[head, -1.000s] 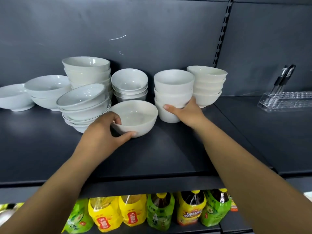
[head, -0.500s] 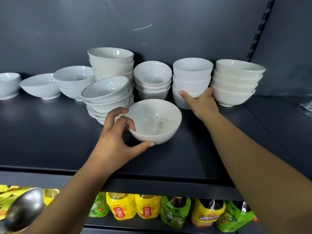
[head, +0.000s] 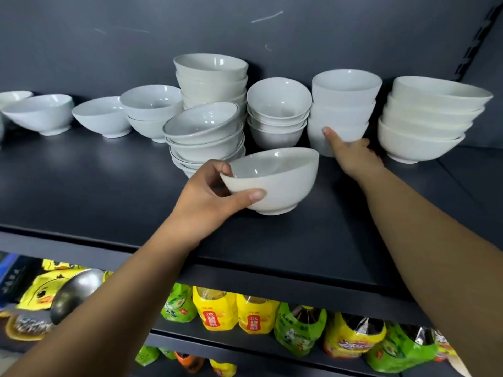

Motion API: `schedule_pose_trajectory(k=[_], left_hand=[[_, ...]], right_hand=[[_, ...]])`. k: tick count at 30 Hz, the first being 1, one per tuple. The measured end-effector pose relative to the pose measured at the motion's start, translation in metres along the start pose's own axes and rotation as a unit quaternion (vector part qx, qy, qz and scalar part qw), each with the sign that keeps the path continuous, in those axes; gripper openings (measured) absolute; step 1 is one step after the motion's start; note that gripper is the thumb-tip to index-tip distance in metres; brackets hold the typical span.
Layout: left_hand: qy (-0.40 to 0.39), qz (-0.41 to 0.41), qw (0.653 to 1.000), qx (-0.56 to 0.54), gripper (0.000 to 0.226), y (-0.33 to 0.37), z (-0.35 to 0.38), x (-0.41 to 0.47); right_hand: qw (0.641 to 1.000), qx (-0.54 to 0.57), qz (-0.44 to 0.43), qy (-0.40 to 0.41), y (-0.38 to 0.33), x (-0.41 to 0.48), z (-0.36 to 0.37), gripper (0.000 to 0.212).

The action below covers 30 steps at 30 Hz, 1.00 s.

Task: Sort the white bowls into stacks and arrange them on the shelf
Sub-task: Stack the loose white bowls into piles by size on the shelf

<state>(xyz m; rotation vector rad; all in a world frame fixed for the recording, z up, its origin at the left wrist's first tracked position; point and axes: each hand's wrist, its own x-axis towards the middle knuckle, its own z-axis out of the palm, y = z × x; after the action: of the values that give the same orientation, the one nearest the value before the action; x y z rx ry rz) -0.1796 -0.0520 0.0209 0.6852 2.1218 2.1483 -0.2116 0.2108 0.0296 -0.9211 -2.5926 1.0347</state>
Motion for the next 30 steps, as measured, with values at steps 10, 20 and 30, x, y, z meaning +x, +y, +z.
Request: schedule_pose_trajectory(k=[10, 20, 30], left_hand=[[-0.050, 0.043, 0.984, -0.165, 0.075, 0.047, -0.047, 0.001], [-0.012, 0.055, 0.985, -0.165, 0.099, 0.062, -0.151, 0.047], [-0.174, 0.083, 0.978, 0.084, 0.071, 0.055, -0.278, 0.156]], right_hand=[[0.918, 0.336, -0.161, -0.134, -0.062, -0.124, -0.036, 0.048], [0.889, 0.285, -0.271, -0.235, -0.179, -0.153, 0.021, 0.049], [0.933, 0.063, -0.274, -0.225, -0.290, -0.094, 0.077, 0.028]])
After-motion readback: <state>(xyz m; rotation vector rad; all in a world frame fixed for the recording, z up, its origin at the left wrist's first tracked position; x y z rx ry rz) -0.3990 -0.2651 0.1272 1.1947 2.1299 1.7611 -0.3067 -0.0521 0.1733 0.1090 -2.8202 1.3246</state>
